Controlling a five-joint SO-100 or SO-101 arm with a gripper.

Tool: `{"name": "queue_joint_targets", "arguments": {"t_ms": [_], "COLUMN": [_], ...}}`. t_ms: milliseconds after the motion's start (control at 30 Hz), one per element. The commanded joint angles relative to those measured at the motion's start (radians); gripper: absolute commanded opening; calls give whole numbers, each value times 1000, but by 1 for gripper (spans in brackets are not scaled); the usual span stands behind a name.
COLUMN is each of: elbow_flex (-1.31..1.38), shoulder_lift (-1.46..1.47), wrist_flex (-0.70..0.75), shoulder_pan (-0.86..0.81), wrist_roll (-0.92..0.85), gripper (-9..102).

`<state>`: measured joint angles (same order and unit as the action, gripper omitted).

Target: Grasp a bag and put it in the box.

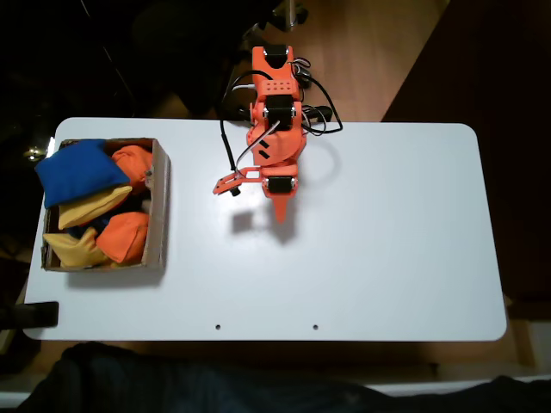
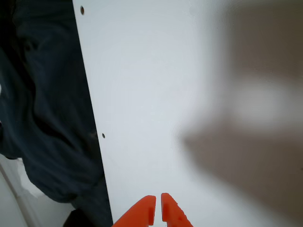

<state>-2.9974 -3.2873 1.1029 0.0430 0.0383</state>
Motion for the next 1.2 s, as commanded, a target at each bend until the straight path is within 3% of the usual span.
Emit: {"name": "queue_joint_targets", "arguments": {"t_ms": [0,1167], "elbow_flex": [8,51], "shoulder_lift": [-9,-9], "wrist_flex": [9,183], "shoulder_pan": [12,-41], "wrist_roll": [-6,64], "gripper": [0,0]}}
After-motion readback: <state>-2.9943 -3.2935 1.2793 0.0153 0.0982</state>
